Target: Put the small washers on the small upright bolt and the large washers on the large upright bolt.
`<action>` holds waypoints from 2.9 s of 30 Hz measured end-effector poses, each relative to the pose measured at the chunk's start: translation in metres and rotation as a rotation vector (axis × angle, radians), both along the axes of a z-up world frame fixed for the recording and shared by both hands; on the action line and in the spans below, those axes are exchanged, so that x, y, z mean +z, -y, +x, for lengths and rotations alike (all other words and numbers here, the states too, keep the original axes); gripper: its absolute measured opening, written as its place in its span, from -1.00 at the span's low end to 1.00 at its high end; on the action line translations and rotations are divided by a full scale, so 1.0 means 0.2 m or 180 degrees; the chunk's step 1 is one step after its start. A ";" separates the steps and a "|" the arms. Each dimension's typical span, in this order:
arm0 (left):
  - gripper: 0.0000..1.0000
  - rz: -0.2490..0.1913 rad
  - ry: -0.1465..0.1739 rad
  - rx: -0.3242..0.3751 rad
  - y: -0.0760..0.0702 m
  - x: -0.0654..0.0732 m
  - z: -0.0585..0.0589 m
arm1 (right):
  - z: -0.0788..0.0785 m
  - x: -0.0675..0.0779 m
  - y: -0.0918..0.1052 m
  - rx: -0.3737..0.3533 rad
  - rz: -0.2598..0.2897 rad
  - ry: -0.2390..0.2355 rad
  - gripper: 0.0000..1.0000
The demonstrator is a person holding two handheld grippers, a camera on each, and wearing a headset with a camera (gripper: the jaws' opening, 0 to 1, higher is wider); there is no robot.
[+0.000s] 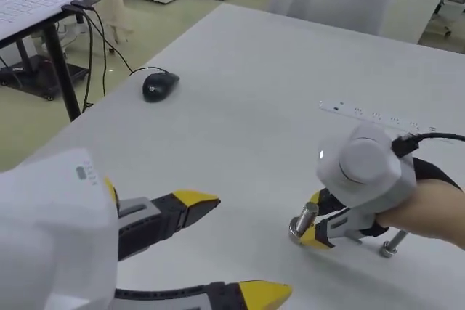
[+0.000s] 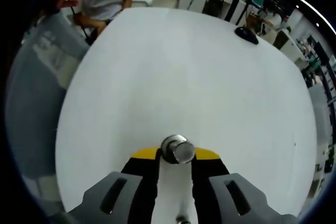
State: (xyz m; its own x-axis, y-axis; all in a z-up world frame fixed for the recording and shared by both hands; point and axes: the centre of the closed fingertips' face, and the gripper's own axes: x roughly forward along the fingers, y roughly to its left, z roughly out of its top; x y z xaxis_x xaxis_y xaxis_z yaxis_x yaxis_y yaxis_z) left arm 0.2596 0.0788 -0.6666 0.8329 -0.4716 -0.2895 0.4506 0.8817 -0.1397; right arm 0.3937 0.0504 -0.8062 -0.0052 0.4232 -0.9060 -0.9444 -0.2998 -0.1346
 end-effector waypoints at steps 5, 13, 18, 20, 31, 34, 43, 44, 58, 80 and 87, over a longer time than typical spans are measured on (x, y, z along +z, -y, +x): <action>0.19 0.0000 -0.0003 0.0003 0.00 0.00 0.00 | 0.00 -0.01 0.00 0.0004 0.0011 -0.0029 -0.51; 0.19 0.0017 -0.0009 0.0009 -0.01 0.00 0.00 | 0.01 0.01 0.00 -0.0008 0.0132 0.0003 -0.46; 0.20 0.0016 0.0005 0.0003 0.00 0.00 0.00 | 0.00 0.02 0.02 -0.0032 0.0146 -0.0011 -0.45; 0.20 0.0016 0.0008 0.0000 0.00 0.00 0.00 | 0.00 0.04 0.03 -0.0046 0.0152 0.0000 -0.46; 0.20 0.0051 0.0053 -0.0073 0.04 0.03 0.00 | -0.03 0.14 0.12 -0.0228 0.0326 0.0048 -0.47; 0.20 0.0029 0.0079 -0.0099 0.06 0.04 -0.01 | -0.07 0.20 0.14 -0.0299 0.0464 0.0073 -0.47; 0.20 0.0092 0.0064 -0.0196 0.09 0.03 -0.03 | -0.16 0.35 0.21 -0.0495 0.0965 0.0176 -0.49; 0.20 0.0110 0.0060 -0.0218 0.09 0.02 -0.03 | -0.17 0.36 0.23 -0.0538 0.1003 0.0176 -0.49; 0.19 0.0169 0.0021 -0.0318 0.15 0.00 -0.03 | -0.37 0.39 0.55 -0.0983 0.1625 0.0036 -0.49; 0.19 0.0220 -0.0052 -0.0198 0.26 -0.04 -0.04 | -0.50 0.44 0.74 -0.1517 0.2513 -0.0280 -0.37; 0.19 0.0237 -0.0110 -0.0041 0.26 -0.07 -0.04 | -0.48 0.46 0.81 -0.1575 0.2645 -0.0418 -0.24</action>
